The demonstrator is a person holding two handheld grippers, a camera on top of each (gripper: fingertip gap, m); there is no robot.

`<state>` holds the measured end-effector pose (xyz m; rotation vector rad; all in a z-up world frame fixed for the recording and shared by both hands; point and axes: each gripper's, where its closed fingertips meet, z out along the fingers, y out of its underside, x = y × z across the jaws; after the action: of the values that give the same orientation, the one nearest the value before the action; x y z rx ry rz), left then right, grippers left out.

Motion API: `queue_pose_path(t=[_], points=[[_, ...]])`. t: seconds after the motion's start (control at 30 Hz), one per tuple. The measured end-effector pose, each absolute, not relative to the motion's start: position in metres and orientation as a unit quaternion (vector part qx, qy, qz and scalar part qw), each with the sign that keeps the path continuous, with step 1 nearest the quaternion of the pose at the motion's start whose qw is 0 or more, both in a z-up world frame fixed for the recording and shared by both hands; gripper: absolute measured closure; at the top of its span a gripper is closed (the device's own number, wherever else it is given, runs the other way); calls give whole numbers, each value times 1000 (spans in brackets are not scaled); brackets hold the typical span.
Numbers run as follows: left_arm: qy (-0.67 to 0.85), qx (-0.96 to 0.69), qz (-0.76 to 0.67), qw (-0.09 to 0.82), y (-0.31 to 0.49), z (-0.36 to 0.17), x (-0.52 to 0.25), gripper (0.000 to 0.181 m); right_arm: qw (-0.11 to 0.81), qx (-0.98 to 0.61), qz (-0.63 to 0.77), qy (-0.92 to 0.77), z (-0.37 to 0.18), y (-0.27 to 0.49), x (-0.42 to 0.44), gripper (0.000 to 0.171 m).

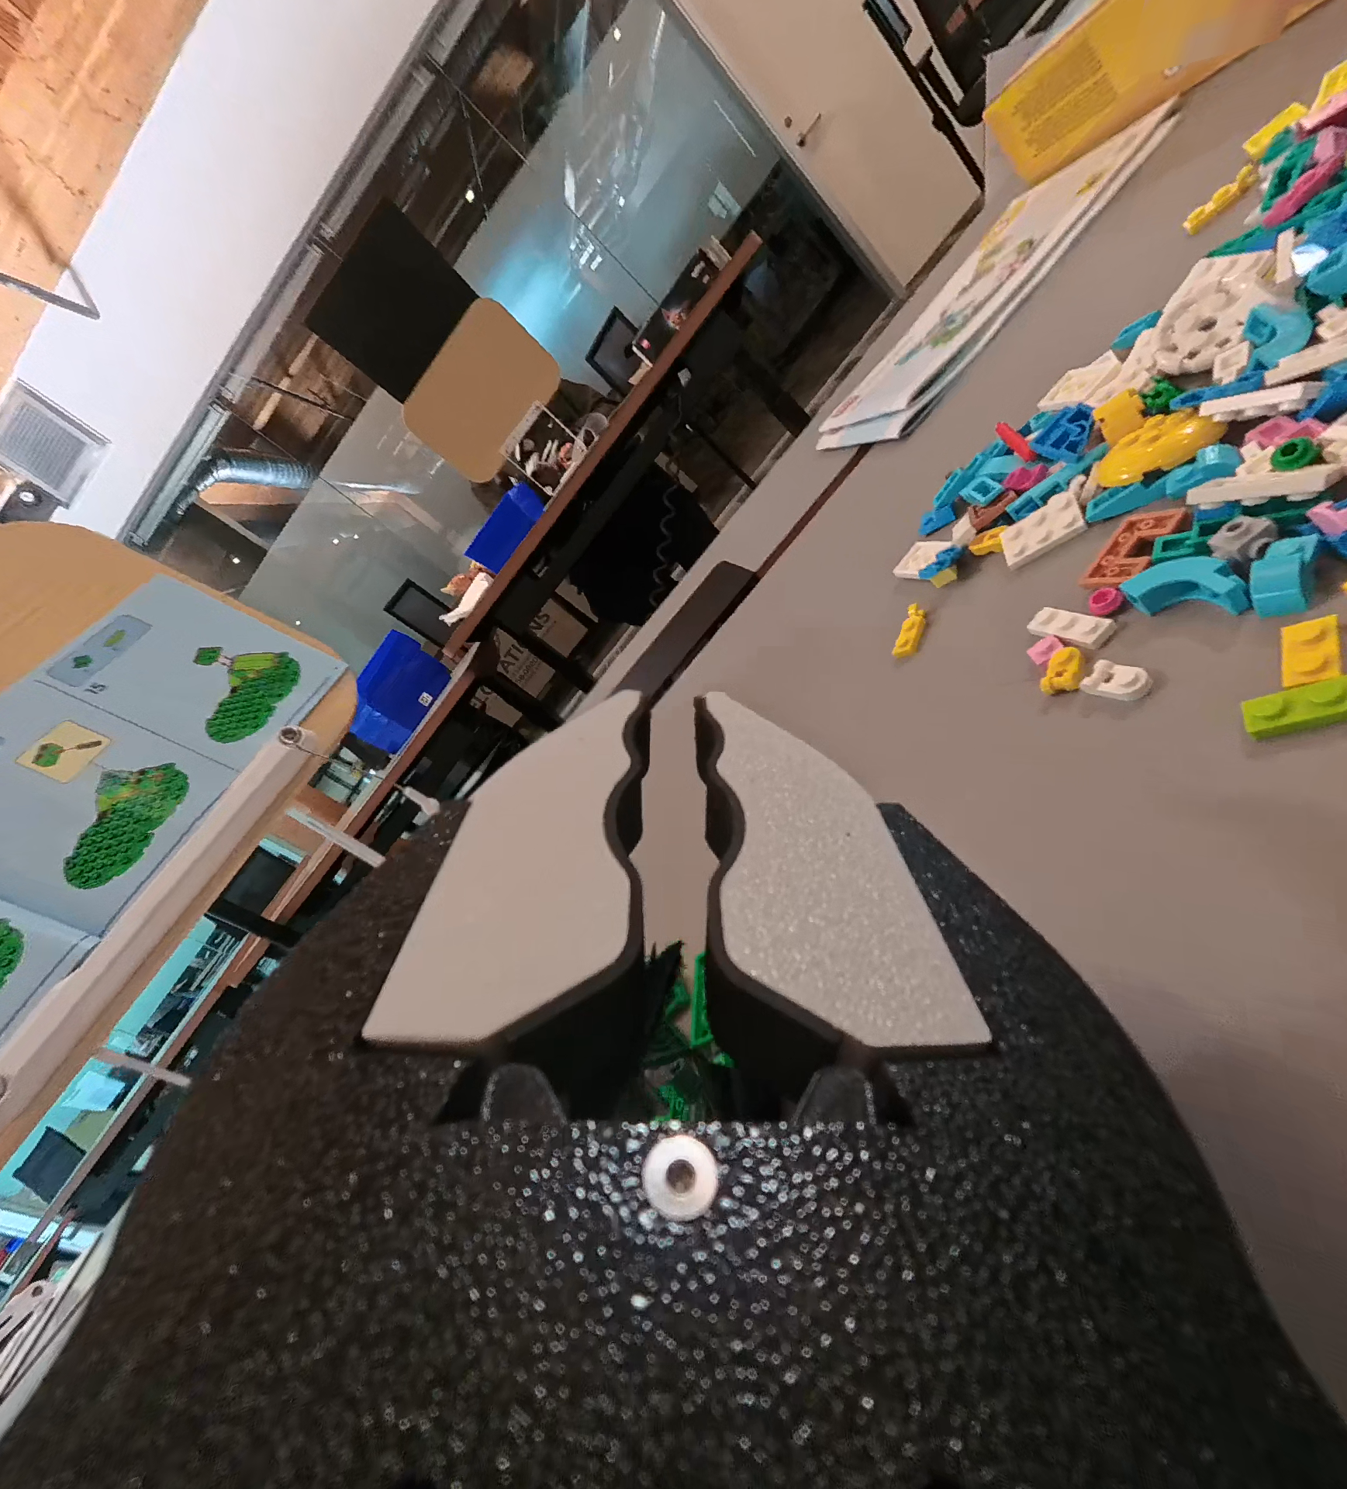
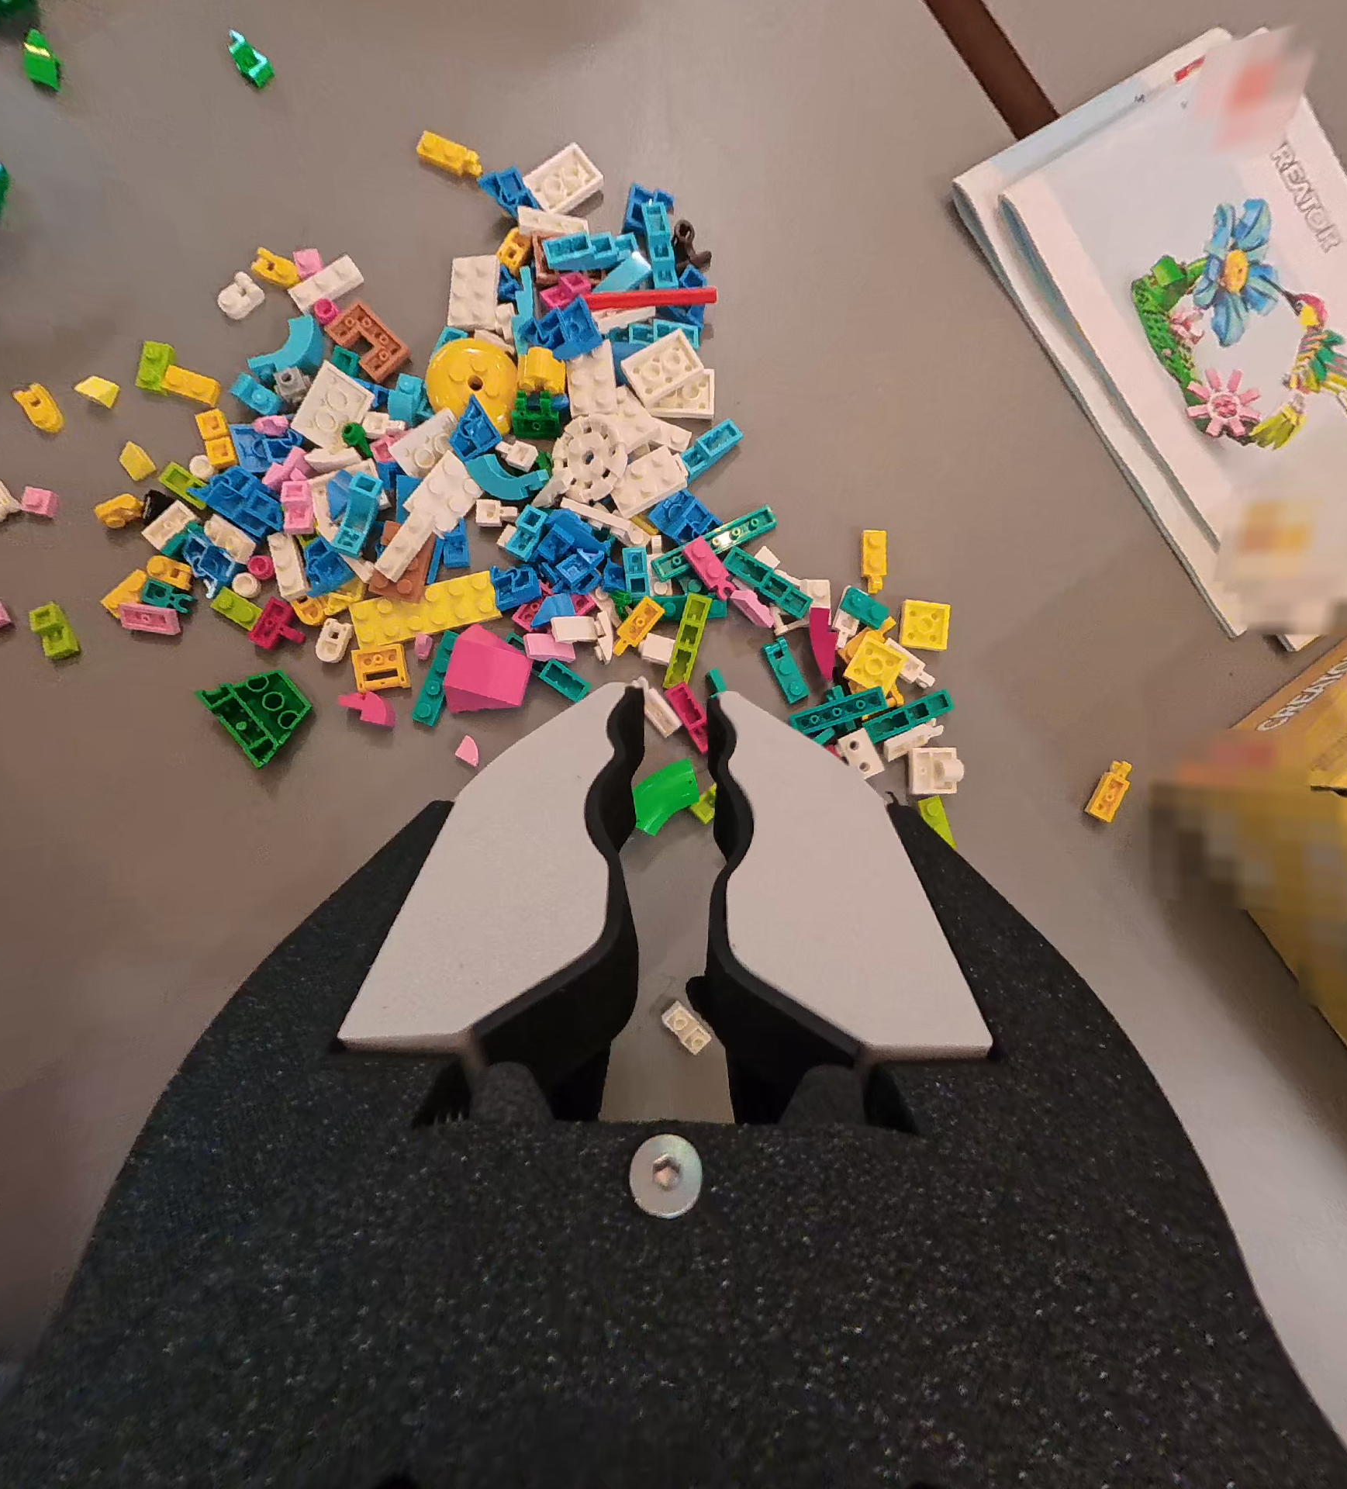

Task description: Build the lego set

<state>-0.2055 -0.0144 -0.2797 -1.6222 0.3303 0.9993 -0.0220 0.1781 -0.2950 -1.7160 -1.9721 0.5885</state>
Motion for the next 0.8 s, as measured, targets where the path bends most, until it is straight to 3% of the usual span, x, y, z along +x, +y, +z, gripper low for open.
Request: queue_pose_path(t=[0.43, 0.63, 0.8], points=[[75, -659, 341, 666, -37, -217, -222, 163, 207, -613, 136, -751, -298, 165, -13, 157], [100, -646, 325, 684, -68, -209, -241, 164, 247, -641, 159, -709, -256, 150, 65, 149], [114, -653, 288, 691, -81, -219, -247, 164, 140, -608, 50, -780, -288, 120, 154, 146]])
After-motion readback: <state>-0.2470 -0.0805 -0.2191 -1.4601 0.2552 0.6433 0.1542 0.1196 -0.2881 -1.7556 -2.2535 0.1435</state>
